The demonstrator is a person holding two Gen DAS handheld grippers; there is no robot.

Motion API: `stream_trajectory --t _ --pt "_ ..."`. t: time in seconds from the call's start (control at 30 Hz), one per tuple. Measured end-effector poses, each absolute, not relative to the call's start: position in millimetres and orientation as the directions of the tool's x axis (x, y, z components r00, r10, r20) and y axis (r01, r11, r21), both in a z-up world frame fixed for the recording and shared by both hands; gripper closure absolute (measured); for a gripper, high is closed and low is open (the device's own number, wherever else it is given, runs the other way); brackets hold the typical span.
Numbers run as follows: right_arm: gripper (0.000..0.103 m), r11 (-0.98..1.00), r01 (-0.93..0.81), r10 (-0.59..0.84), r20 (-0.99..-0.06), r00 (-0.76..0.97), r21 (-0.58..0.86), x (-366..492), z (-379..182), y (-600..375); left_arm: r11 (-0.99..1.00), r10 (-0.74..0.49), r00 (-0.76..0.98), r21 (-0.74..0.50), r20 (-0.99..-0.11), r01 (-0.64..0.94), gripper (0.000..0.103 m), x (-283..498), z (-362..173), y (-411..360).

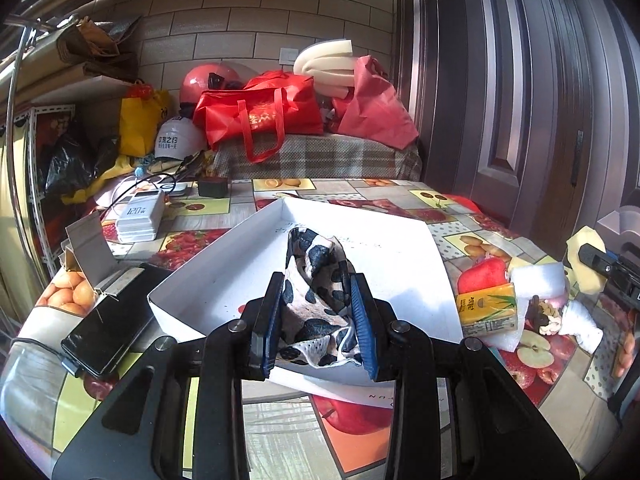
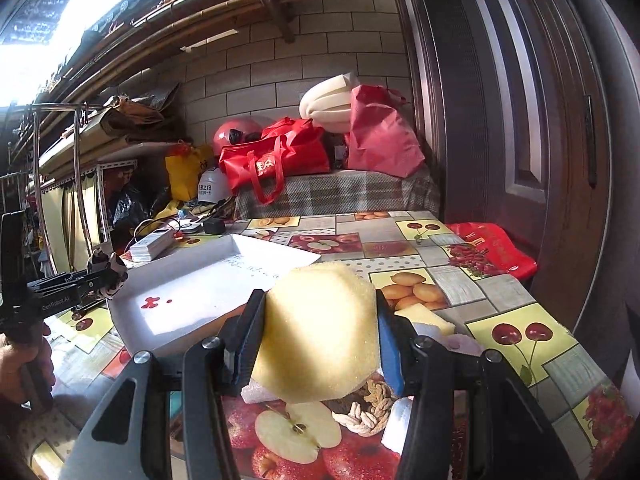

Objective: Organize soft objects
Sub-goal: 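Carry the cloth and the yellow sponge with both tools over the white box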

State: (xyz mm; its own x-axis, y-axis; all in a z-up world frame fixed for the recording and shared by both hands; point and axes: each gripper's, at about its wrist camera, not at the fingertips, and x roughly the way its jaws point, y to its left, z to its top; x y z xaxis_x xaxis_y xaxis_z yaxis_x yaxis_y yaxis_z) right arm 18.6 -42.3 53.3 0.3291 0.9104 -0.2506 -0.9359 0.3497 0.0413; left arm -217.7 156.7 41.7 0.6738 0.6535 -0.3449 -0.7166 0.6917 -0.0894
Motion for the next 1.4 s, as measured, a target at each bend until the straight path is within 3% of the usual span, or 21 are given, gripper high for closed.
stream_trajectory --t 0.47,0.77,0.9,1.2,1.4 --pt "0.052 0.228 -0.973 0.935 -0.283 0.215 0.016 -23 51 -1 0.687 0.666 0.670 -0.082 -0.327 -0.722 0.071 -219 43 159" --pt "0.052 0.256 -0.965 0.911 -0.349 0.220 0.059 -6 41 34 0.672 0.689 0.646 -0.044 -0.328 -0.739 0.071 -208 43 176" --pt "0.052 0.255 -0.966 0.914 -0.336 0.228 0.040 -9 41 47 0.652 0.705 0.629 -0.049 -0.327 -0.757 0.071 -202 43 190" --pt "0.052 0.195 -0.981 0.922 -0.337 0.188 -0.012 -30 42 89 0.630 0.705 0.614 -0.084 -0.354 -0.772 0.071 -191 42 216" --pt "0.052 0.193 -0.981 0.905 -0.389 0.172 0.014 -27 40 122 0.645 0.700 0.608 -0.035 -0.374 -0.763 0.071 -171 41 226"
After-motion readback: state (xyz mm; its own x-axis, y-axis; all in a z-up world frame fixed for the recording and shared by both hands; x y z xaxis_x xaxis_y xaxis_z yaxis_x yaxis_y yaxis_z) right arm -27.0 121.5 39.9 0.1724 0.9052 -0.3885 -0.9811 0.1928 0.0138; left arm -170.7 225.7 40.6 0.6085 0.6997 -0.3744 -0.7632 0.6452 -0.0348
